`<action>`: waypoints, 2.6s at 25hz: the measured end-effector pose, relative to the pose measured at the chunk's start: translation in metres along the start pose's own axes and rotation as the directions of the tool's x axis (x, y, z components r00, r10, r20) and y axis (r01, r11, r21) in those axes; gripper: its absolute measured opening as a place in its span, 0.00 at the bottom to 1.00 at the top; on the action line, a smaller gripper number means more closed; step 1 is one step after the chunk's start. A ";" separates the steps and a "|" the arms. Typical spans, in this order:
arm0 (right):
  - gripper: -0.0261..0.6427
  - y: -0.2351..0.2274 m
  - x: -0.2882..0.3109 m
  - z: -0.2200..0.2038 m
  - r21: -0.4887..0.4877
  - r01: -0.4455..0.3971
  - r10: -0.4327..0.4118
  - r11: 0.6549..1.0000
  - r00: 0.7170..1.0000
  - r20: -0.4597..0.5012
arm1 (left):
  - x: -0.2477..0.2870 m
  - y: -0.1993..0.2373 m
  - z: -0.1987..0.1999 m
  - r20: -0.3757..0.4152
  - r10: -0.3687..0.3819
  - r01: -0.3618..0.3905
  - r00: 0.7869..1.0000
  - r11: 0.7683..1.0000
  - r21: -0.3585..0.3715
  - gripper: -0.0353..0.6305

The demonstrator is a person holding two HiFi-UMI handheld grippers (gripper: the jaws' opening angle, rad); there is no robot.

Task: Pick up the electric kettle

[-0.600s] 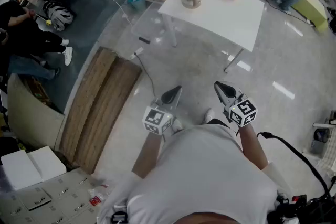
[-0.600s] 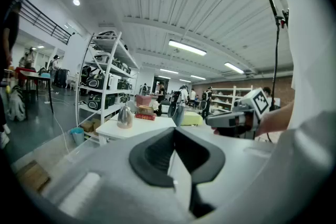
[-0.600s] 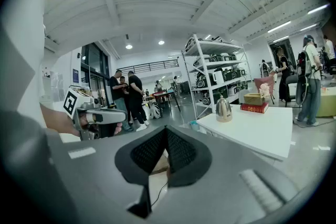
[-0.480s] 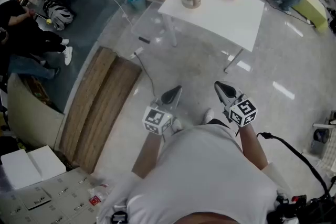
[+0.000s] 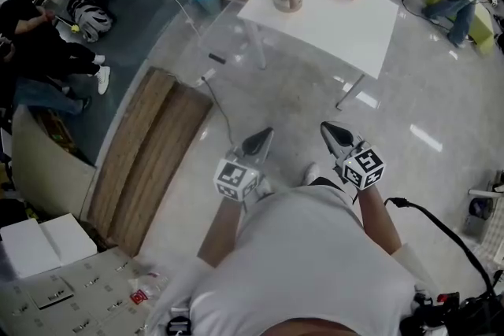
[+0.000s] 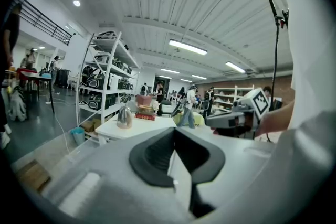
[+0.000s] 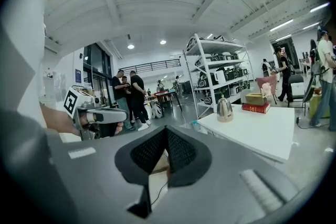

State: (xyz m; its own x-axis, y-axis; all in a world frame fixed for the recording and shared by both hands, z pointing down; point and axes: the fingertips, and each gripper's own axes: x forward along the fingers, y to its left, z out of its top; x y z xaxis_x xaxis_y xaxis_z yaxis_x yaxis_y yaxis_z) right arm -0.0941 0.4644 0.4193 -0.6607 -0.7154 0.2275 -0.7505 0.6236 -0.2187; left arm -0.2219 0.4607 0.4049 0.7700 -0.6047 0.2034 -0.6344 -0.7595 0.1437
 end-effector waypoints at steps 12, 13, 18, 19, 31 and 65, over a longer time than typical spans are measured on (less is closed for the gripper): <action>0.04 -0.033 -0.020 0.001 0.002 -0.041 0.041 0.999 0.999 0.001 | 0.030 -0.017 0.002 -0.012 0.039 -0.039 0.999 0.999 0.003 0.06; 0.04 -0.042 -0.023 0.002 0.003 -0.044 0.044 0.999 0.999 0.001 | 0.038 -0.020 0.004 -0.014 0.044 -0.044 0.999 0.999 0.003 0.06; 0.04 -0.090 -0.031 0.013 -0.020 -0.058 0.058 0.998 0.998 -0.011 | 0.083 -0.022 0.010 -0.025 0.069 -0.069 0.997 0.998 -0.002 0.06; 0.04 -0.098 -0.033 0.014 -0.029 -0.063 0.062 0.998 0.998 -0.016 | 0.091 -0.023 0.010 -0.026 0.072 -0.072 0.997 0.997 -0.002 0.06; 0.04 -0.104 -0.052 -0.006 -0.068 -0.099 0.095 0.993 0.994 -0.057 | 0.092 -0.047 -0.006 -0.009 0.102 -0.102 0.995 0.995 -0.017 0.06; 0.04 -0.152 0.044 0.017 0.002 -0.022 0.022 1.000 0.997 -0.079 | 0.153 0.058 0.016 -0.051 -0.009 0.008 0.999 1.000 -0.008 0.06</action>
State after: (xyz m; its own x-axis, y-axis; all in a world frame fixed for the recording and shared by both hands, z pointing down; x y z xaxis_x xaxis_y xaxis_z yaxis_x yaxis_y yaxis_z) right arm -0.0087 0.3324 0.4469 -0.6764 -0.6743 0.2964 -0.7357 0.6385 -0.2261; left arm -0.1396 0.3203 0.4288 0.7710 -0.5853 0.2509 -0.6287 -0.7624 0.1535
